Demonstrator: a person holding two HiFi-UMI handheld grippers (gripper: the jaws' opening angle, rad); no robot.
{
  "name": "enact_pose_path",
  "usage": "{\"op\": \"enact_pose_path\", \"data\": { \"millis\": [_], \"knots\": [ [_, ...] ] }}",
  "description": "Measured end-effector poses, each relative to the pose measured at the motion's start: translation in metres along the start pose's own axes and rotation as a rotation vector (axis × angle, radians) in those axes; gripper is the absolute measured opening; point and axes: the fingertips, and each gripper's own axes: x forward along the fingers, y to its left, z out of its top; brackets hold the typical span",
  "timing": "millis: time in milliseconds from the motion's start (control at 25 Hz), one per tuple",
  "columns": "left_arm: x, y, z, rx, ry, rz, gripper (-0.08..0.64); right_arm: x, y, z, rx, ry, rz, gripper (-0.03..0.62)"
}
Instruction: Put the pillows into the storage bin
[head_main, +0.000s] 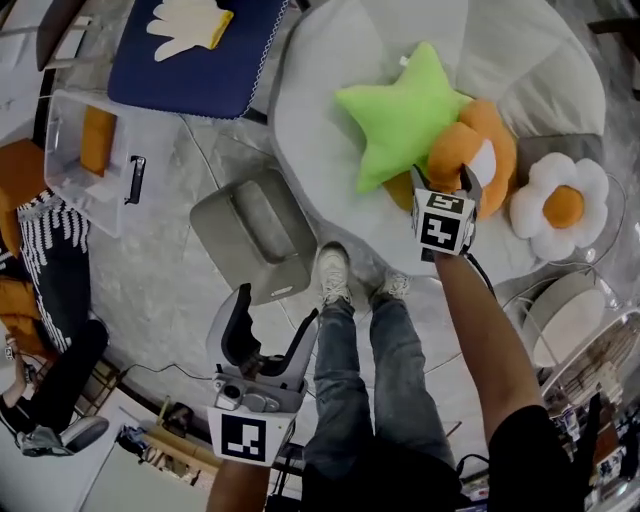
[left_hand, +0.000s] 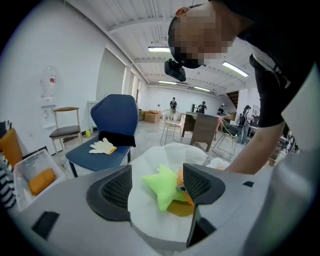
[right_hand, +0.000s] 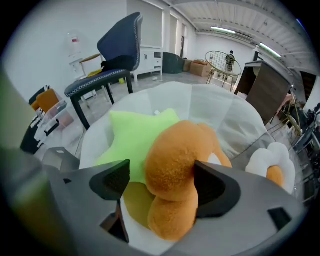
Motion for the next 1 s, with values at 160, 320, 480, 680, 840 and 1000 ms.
{"op": "enact_pose_path", "data": {
  "millis": [160, 320, 480, 680, 840, 1000],
  "knots": [
    [-0.006, 0.000, -0.021, -0.035, 0.023, 0.017, 0.331, 0.010, -0.013, 0.005, -0.041, -0.020, -0.050, 0.387],
    [-0.007, -0.010, -0.036, -0.067, 0.044, 0.013, 0.331, 0.005, -0.029, 0.002, -0.064, -0.008, -0.055, 0.288],
    [0.001, -0.029, -0.033, -0.064, 0.040, -0.041, 0.331, -0.018, -0.043, -0.001, -0.072, -0.007, -0.026, 0.185],
    [0.011, -0.053, -0.022, -0.048, 0.042, -0.116, 0.331, -0.068, -0.076, -0.001, 0.027, -0.054, -0.009, 0.134],
    [0.017, -0.075, -0.008, -0.021, 0.014, -0.172, 0.331, -0.125, -0.099, 0.005, 0.086, -0.138, 0.060, 0.115],
    [0.022, -0.092, 0.000, -0.013, -0.026, -0.188, 0.331, -0.192, -0.091, 0.023, 0.166, -0.268, 0.252, 0.115]
  ]
}}
